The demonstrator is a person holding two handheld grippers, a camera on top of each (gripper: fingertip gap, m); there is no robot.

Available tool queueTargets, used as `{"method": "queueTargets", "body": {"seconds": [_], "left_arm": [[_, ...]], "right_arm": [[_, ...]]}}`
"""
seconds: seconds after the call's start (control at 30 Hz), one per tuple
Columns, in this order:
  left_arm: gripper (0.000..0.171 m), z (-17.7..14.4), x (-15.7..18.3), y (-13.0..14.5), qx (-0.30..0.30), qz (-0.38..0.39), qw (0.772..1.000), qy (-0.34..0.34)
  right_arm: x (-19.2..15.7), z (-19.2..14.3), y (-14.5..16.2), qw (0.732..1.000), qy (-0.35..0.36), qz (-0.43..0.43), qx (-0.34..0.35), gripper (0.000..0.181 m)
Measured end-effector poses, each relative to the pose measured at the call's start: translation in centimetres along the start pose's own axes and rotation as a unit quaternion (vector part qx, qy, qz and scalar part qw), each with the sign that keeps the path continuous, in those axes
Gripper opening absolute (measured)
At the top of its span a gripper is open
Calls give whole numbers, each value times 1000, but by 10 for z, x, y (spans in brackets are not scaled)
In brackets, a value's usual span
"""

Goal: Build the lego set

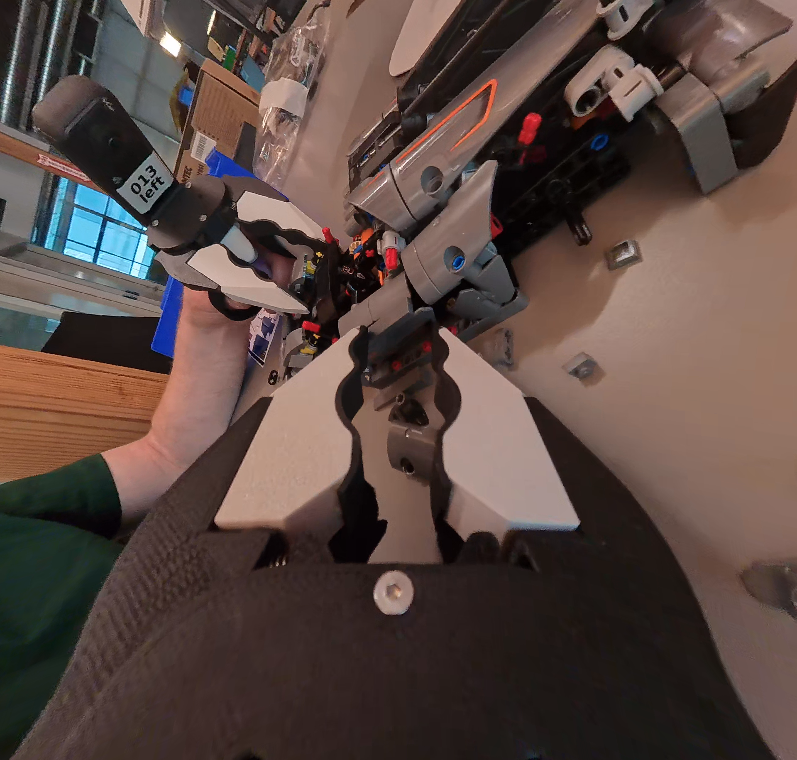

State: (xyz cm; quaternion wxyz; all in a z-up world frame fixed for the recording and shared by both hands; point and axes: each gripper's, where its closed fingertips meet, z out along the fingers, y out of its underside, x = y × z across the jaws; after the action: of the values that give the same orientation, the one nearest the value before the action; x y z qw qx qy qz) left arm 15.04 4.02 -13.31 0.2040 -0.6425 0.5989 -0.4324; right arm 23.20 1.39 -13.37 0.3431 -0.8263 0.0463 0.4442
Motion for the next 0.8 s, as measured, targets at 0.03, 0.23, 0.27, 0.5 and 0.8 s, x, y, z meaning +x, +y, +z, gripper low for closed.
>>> {"method": "queueTargets", "body": {"seconds": [0.03,0.23,0.27,0.5,0.8], "left_arm": [[40,0,0,0,0,0,1000,1],[40,0,0,0,2,-1,1000,3],[40,-1,0,0,2,-1,1000,3],[40,-1,-1,1,4,-2,1000,5],[40,-2,-1,1,2,-1,1000,4]], "right_arm": [[0,-1,1,1000,0,0,0,26],[-2,-16,6,991,74,-108,-10,44],[-5,-17,7,986,92,-139,-18,50],[-16,-1,-8,927,192,-321,-38,58],[-20,4,-5,911,209,-348,-77,56]]}}
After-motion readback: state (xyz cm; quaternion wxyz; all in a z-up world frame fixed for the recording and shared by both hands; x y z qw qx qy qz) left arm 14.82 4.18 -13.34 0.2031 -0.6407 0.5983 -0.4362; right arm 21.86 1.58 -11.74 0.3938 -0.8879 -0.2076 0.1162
